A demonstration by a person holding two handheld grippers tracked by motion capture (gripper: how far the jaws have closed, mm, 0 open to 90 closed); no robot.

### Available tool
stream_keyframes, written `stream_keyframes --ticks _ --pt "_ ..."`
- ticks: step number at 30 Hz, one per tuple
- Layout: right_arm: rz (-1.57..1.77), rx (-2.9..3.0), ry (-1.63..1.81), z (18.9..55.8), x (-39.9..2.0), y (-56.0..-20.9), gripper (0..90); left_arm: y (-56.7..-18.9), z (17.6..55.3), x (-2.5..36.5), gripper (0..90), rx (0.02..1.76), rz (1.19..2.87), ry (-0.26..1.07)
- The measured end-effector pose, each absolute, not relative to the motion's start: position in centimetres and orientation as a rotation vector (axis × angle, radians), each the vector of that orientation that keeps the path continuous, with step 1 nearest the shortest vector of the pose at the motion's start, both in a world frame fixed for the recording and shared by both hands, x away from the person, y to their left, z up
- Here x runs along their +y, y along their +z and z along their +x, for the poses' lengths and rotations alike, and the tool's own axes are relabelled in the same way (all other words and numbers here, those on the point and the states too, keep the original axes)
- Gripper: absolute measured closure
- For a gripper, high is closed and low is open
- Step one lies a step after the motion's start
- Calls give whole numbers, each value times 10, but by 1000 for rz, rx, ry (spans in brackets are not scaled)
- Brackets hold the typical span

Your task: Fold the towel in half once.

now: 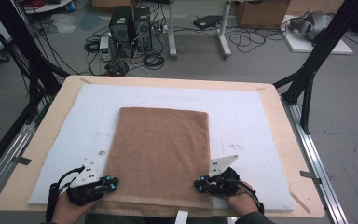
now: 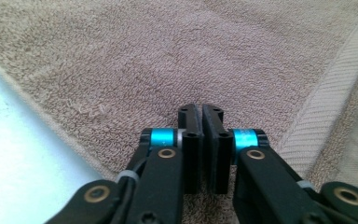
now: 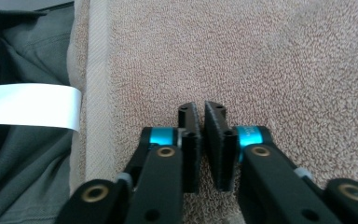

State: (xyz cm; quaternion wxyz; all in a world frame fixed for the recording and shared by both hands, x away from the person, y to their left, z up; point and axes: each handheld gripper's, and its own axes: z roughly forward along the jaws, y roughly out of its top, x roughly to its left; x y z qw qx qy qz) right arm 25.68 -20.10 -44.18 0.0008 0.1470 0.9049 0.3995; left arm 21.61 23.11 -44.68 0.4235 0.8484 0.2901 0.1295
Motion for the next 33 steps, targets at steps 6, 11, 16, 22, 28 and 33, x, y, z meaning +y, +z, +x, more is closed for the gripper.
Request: stream_keyframes --ticks 6,11,16,22,28,33 --pt "432 2807 1313 253 -204 -427 874 -436 209 235 880 728 2084 340" --pt "381 2787 1331 245 -206 -409 874 -425 198 242 897 714 2067 337" --pt "371 2821 1295 239 -207 -409 839 -429 192 247 877 716 2081 323" --pt "463 2842 1266 241 -204 -427 666 -443 201 237 660 742 2156 309" --pt "468 2869 1270 246 -200 -443 837 -445 200 232 864 720 2153 332" --pt "426 2868 1281 244 -199 -437 873 -437 197 240 871 727 2105 314"
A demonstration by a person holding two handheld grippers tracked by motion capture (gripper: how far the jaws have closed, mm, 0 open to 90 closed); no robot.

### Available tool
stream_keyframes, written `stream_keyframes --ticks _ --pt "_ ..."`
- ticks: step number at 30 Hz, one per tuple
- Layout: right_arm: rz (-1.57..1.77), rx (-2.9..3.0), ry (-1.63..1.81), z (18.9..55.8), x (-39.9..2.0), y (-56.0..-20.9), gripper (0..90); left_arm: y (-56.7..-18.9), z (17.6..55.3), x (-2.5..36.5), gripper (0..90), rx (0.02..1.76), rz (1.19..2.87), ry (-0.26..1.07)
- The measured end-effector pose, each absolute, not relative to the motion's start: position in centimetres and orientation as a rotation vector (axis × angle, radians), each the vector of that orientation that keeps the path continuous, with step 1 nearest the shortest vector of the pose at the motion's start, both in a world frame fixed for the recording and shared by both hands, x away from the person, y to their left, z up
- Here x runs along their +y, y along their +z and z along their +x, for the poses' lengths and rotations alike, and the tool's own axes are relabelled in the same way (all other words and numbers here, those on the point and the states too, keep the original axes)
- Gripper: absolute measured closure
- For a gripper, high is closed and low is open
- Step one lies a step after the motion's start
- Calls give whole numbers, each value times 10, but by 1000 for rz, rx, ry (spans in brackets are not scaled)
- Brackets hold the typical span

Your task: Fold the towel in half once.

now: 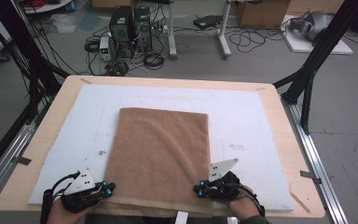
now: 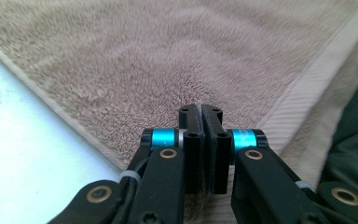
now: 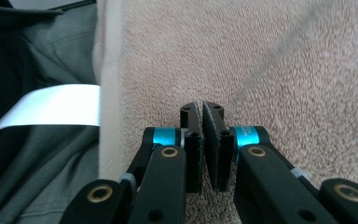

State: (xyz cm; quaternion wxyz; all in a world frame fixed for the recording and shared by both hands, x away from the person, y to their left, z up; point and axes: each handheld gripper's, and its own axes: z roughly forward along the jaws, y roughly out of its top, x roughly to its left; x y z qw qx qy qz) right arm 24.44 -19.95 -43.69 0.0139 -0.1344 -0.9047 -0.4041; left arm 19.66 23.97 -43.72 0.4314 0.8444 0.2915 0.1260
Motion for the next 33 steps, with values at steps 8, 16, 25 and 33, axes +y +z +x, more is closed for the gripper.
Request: stream_keyframes --ticks 8,16,25,33 --pt "-374 -2813 -1324 233 -199 -420 877 -423 181 248 871 713 2056 327" --pt "-378 -2769 -1298 231 -206 -426 852 -433 172 246 843 704 2106 279" --pt "-545 -2733 -1388 252 -214 -424 627 -427 194 245 626 750 2037 286" --pt "-688 -2751 -1443 276 -214 -414 408 -420 223 239 521 751 1988 273"
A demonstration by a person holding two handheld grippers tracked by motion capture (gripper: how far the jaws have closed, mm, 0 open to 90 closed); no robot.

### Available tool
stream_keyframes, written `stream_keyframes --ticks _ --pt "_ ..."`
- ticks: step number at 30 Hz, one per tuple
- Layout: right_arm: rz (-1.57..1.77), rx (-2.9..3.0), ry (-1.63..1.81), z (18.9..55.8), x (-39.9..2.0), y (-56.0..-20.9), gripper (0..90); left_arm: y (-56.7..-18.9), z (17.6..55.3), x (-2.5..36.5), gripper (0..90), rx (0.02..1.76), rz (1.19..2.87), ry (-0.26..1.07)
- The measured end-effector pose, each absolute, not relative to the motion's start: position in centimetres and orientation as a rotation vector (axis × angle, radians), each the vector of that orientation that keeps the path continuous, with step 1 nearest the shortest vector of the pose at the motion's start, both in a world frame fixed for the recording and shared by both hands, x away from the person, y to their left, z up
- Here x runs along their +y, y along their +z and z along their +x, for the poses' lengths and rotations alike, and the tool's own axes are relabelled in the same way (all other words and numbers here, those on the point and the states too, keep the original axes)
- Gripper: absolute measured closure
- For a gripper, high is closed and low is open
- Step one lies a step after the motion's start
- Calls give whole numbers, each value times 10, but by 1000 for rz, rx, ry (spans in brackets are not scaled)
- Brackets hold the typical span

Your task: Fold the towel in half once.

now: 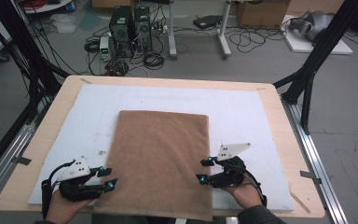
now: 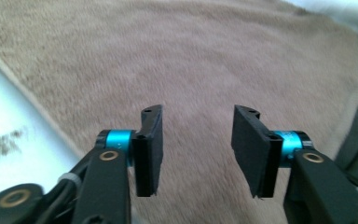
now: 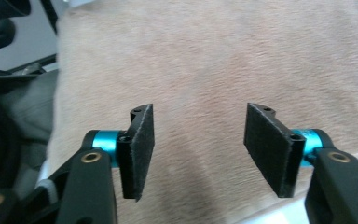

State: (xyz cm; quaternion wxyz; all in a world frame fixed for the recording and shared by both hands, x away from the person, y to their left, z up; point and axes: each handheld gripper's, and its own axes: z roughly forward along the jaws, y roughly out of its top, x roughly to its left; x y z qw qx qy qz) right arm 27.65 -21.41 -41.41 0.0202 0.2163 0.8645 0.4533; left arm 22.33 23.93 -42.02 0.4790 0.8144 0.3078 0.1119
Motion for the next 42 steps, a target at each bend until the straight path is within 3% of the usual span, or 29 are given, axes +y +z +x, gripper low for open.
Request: stream_keyframes --ticks 9,42 --pt "691 2615 1356 309 -205 -400 244 -413 253 232 379 768 1963 272" --pt "722 2576 1332 326 -207 -391 216 -403 282 239 345 808 1950 314"
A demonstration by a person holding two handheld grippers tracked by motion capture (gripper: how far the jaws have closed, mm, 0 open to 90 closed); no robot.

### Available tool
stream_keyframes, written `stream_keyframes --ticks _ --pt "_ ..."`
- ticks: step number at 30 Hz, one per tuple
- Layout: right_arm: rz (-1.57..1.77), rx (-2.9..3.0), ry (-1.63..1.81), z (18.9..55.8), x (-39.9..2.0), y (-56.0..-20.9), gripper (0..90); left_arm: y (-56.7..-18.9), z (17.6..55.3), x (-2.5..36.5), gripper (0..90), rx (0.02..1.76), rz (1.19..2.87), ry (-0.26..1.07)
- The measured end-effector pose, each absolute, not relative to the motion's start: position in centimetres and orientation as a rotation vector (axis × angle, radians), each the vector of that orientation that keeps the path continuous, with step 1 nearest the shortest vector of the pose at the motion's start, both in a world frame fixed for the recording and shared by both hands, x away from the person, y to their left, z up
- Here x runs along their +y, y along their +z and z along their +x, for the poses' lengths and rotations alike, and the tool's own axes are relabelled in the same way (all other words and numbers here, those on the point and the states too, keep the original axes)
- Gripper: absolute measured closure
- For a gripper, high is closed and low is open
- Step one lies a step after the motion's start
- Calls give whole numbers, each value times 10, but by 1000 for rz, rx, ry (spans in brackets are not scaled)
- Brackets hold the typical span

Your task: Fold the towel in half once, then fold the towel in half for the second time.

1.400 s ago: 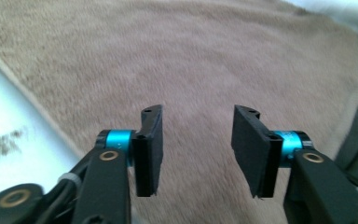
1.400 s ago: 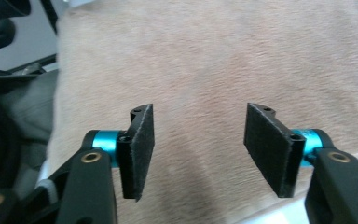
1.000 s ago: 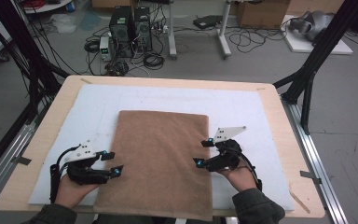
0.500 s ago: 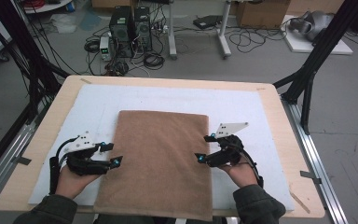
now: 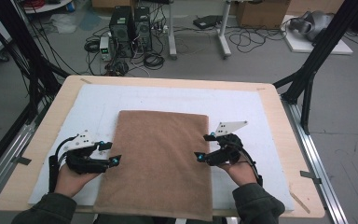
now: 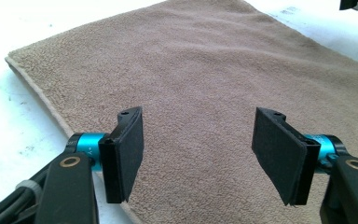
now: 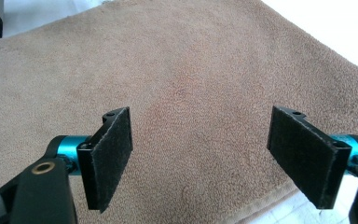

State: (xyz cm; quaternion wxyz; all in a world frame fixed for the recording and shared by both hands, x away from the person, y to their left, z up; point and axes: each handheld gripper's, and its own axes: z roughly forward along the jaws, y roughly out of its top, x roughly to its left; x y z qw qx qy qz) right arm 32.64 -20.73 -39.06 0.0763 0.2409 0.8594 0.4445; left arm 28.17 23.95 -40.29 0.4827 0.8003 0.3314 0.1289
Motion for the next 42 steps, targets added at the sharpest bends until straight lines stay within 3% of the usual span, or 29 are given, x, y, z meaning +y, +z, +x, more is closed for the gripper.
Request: stream_keyframes --ticks 10,21,27,34,42 --pt "715 2562 1290 342 -206 -376 219 -391 309 244 356 841 1947 345" --pt "800 2521 1250 402 -212 -352 227 -366 366 246 395 921 1895 416" --pt "926 2507 1186 428 -218 -372 232 -389 399 258 414 1081 1841 395" --pt "1002 2474 1136 441 -219 -402 287 -415 417 246 432 1130 1885 368" --pt "1084 2476 1053 448 -218 -431 289 -439 427 236 430 1217 1929 348"
